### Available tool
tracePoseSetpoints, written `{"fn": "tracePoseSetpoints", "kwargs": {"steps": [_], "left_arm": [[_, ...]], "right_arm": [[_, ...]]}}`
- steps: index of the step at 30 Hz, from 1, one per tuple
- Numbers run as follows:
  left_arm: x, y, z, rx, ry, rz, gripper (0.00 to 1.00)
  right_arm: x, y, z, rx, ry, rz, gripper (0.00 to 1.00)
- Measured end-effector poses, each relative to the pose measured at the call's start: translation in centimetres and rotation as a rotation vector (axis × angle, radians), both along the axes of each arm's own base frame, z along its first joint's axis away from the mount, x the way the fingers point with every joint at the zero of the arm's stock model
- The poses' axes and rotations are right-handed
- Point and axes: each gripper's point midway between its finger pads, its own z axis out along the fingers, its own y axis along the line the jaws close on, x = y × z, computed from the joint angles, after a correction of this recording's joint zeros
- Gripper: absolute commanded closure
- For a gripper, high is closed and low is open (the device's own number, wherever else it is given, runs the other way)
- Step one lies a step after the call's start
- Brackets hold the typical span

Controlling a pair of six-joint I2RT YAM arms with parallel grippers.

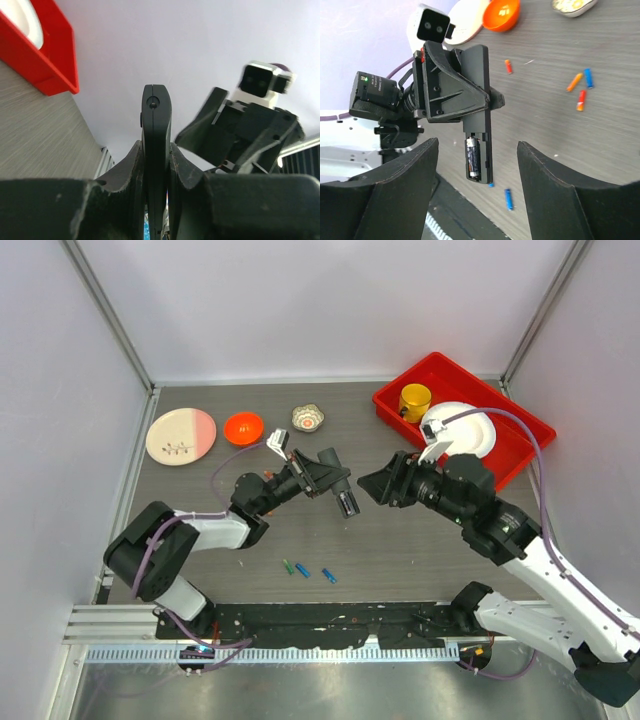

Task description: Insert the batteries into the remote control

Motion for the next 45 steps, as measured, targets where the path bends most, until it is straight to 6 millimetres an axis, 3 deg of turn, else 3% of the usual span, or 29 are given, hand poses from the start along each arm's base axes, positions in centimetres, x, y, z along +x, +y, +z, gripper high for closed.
{"fn": "tracePoseSetpoints", "kwargs": {"steps": [6,14,20,21,24,27,32,36,45], "left_arm": [[1.2,-0.8,-3.4,0.035,0.117,-0.01,1.0],[1.7,-1.6,-2.4,0.056,0.086,-0.022,1.0],[2.1,-2.1,-4.5,0.161,0.13,-0.025,1.0],[2.1,-2.1,-5.1,0.183,0.146,-0.025,1.0],[2.2,-2.1,-6.3,0.221,0.178,-0.024,1.0],[2.0,-2.0,-5.9,0.196,0.165,-0.025,1.0],[1.5,-1.8,-3.8,0.093,0.12,-0.042,1.0],[1.4,-2.0,-3.9,0.063,0.135,-0.066,1.0],[0.8,-2.1,-3.6,0.047,0.134,-0.103,1.0]], "right_arm": [[0.9,-2.1,0.0,-0.193,-0.053,-0.05,0.34],[2.6,-3.6,-2.1,-0.442,-0.05,-0.1,0.35],[3.3,-4.3,-2.5,-0.571,-0.069,-0.129,0.35],[3.4,-4.2,-2.3,-0.578,-0.08,-0.131,0.31],[3.2,-3.8,-1.8,-0.57,-0.093,-0.118,0.22],[2.7,-3.0,-2.0,-0.514,-0.09,-0.097,0.19],[1.0,-2.1,-4.0,-0.364,-0.032,-0.051,0.19],[-0.2,-1.3,-5.5,-0.244,0.025,-0.016,0.19],[-0.8,0.3,-4.2,-0.04,0.064,0.042,0.21]]}}
